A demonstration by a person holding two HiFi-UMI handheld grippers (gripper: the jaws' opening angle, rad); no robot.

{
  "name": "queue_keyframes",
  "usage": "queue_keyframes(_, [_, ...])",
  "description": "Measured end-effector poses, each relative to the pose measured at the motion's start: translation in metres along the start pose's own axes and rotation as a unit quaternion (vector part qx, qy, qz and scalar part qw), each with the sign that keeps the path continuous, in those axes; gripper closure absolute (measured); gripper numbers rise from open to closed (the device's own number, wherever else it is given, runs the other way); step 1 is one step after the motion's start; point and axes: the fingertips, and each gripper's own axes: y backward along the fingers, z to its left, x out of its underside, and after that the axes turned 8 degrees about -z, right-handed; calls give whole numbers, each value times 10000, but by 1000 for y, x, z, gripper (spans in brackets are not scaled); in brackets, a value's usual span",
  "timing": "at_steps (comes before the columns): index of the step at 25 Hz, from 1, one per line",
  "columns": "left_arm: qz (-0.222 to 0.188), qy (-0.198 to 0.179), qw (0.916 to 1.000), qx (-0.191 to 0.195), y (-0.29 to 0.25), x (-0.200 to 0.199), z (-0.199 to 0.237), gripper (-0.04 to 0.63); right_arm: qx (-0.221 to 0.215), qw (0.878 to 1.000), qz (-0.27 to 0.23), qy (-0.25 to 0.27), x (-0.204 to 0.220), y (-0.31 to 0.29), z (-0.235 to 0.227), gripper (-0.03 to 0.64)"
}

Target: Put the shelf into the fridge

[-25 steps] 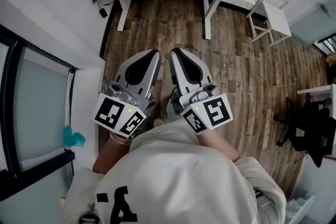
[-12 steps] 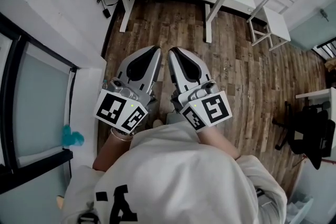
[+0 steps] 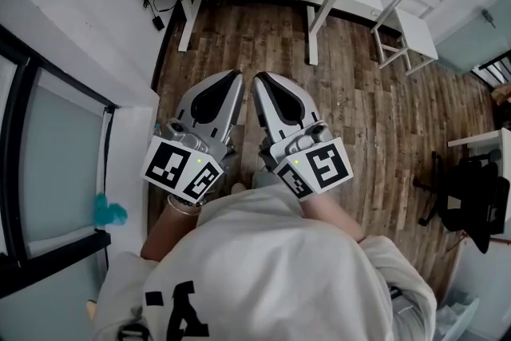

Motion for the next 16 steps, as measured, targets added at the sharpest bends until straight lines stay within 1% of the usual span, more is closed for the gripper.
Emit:
queue_keyframes(5, [-7,-12,10000,44,0,-2,-4,590,61,10000,-59,19,-6,4,-1,580])
queue_keyframes(16, [10,-13,10000,53,2,-1,-7,590,46,9999,-95,77,-9,6,1,580])
